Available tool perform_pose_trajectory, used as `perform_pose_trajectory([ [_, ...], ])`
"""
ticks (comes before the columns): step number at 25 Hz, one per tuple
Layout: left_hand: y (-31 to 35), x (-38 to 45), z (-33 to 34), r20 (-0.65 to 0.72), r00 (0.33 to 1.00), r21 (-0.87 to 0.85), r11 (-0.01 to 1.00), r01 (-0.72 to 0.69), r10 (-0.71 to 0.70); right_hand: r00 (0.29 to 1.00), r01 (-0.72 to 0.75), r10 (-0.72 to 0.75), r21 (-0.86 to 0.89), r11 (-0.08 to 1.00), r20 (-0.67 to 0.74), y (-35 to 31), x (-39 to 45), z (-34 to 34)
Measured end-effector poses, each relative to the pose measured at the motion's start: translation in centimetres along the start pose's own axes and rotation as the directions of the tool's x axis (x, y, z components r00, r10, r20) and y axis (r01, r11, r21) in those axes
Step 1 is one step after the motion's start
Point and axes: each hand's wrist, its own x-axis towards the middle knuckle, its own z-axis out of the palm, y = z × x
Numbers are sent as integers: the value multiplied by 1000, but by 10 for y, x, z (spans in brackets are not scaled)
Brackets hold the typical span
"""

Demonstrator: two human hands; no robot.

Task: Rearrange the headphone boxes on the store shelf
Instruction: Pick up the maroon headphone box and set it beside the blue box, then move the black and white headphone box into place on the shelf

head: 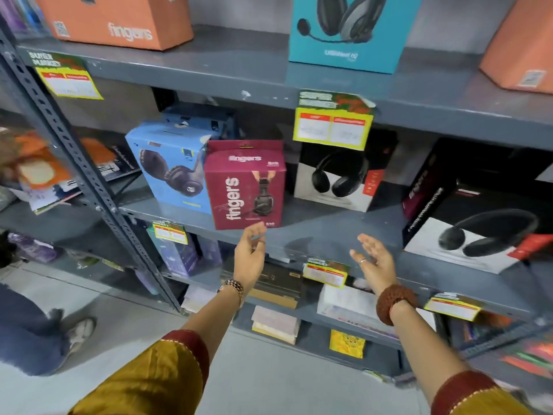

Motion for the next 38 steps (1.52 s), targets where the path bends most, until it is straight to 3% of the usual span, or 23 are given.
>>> perform_pose_trajectory([
  [5, 27, -34, 111, 124, 992, -22, 1000, -21, 23, 987, 12, -8, 25, 1000, -159, 15, -10, -133],
  [10, 52, -52, 209, 215, 976, -27, 999, -40, 45, 924, 23, 11, 86, 996, -381, 16, 1, -239],
  [15, 75, -46, 274, 389, 921, 32, 999, -22, 7, 886, 32, 44, 155, 987, -462, 3, 27, -277],
  [19, 81, -26, 310, 432, 901, 63, 998, 5, -32, 887, -5, 99, 206, 979, -451, 4, 55, -291],
  [26, 61, 0, 335, 400, 917, 76, 997, -17, -15, 923, -86, 149, 185, 979, -355, 17, 79, -299],
  [31, 66, -9, 329, 337, 941, 62, 997, -41, 18, 914, -61, 109, 133, 989, -392, 18, 67, -298],
  [35, 83, -44, 303, 210, 976, 279, 954, -111, 52, 904, -66, 53, -16, 998, -424, 22, 38, -301],
  [38, 93, -69, 280, 222, 972, 354, 923, -152, 75, 912, -51, 28, -44, 998, -410, 19, 12, -302],
])
